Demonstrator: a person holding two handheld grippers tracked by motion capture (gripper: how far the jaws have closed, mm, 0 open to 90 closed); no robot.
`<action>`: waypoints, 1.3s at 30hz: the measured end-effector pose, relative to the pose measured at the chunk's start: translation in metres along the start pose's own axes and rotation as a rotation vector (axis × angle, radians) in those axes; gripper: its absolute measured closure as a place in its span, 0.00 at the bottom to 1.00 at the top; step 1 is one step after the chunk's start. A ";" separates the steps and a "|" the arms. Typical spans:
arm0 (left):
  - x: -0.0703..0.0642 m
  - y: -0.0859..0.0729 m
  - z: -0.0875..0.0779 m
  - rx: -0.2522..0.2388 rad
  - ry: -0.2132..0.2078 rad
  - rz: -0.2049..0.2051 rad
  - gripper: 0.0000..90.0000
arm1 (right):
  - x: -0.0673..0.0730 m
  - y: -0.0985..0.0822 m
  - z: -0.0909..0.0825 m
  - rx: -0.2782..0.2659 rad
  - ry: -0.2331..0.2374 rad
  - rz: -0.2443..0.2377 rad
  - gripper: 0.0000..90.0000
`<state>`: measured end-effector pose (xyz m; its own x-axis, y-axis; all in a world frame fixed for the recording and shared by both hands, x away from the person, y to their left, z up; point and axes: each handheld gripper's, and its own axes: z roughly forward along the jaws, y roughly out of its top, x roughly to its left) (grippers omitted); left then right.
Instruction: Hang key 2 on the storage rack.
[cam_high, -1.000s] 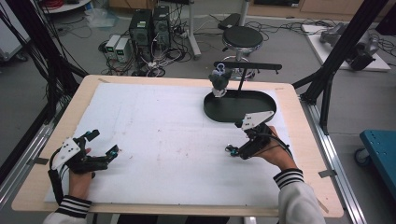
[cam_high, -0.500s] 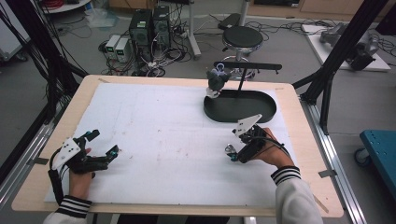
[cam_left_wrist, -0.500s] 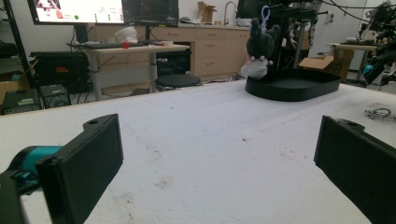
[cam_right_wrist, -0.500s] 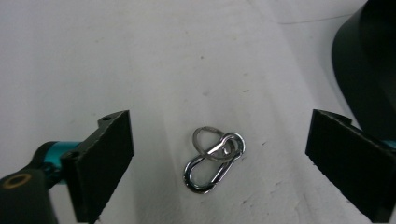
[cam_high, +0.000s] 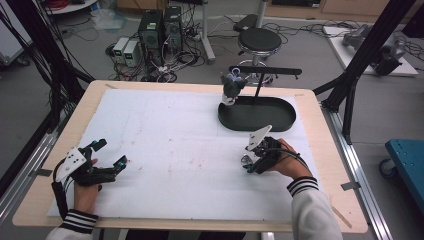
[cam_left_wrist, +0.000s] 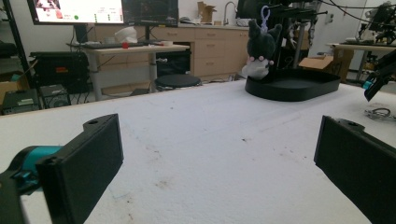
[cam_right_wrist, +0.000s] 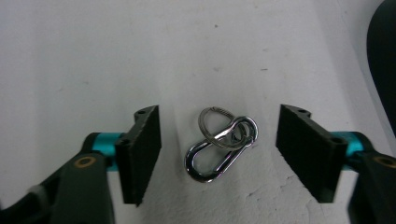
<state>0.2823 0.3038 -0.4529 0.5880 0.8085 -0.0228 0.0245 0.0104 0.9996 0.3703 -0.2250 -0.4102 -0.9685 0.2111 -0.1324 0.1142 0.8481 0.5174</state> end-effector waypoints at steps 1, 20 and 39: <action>0.000 0.000 0.000 0.000 0.000 0.000 0.02 | 0.000 0.000 0.000 0.000 -0.001 -0.002 0.40; 0.000 0.000 0.000 0.000 0.000 -0.001 0.02 | 0.001 0.001 0.006 0.056 -0.002 -0.087 0.63; 0.000 0.000 0.000 0.001 0.000 -0.001 0.02 | -0.002 0.003 0.006 0.042 -0.036 -0.077 0.78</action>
<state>0.2824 0.3039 -0.4528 0.5879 0.8086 -0.0241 0.0259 0.0110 0.9996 0.3742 -0.2195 -0.4134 -0.9661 0.1616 -0.2013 0.0498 0.8818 0.4689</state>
